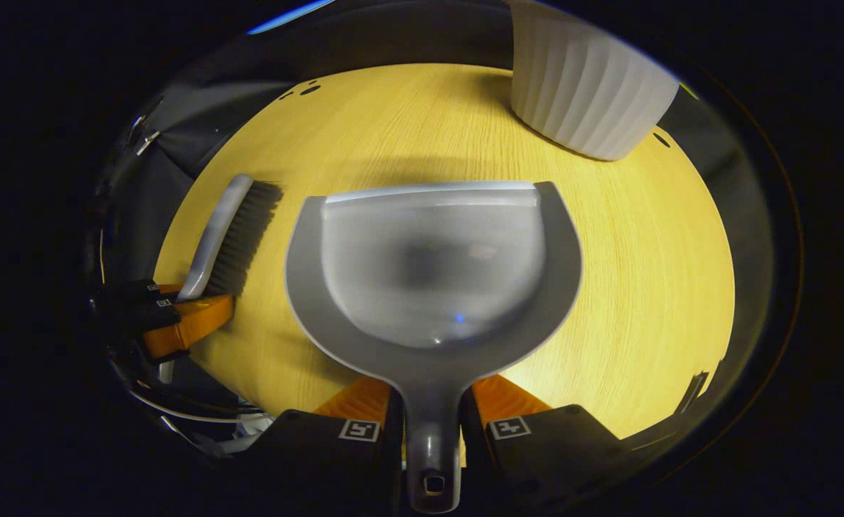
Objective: Pick up the small broom and dustpan from the desktop, sweep the trash into the dustpan with the broom, and then empty the trash into the garbage bin.
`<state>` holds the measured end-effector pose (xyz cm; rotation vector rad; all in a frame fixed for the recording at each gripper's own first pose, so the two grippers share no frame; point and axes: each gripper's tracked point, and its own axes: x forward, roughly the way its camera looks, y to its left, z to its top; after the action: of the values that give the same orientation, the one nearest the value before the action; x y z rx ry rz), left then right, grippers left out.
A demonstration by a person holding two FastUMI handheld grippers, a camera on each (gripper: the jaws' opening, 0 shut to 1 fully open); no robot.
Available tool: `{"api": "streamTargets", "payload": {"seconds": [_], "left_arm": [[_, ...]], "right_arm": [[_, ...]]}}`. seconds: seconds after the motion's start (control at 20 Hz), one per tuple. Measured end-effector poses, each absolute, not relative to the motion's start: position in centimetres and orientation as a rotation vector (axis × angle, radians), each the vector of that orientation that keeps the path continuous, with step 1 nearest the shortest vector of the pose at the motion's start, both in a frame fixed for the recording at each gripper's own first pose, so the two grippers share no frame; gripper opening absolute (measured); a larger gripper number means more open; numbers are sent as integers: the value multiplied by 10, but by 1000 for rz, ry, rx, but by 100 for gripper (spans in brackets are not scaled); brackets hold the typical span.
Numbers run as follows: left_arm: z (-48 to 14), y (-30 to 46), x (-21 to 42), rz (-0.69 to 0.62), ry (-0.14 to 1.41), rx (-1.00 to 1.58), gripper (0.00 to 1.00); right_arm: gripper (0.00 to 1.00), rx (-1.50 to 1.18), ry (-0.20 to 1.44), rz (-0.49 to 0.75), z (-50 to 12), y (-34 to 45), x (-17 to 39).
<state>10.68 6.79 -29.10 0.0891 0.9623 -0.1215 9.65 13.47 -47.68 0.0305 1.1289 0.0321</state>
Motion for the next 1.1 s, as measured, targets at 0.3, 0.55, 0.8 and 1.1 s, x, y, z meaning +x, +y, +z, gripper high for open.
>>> {"api": "streamTargets", "payload": {"seconds": [0.3,0.55,0.8,1.1], "left_arm": [[-263,71,99,-145,905,56,80],[-216,70,82,-129,699,45,96],[-120,82,68,-51,332,36,96],[-19,84,26,-14,0,108,96]], "right_arm": [[100,55,1071,84,-456,151,94],[100,72,892,87,-385,155,91],[99,21,564,62,-298,147,105],[99,-11,283,51,-229,147,112]]}}
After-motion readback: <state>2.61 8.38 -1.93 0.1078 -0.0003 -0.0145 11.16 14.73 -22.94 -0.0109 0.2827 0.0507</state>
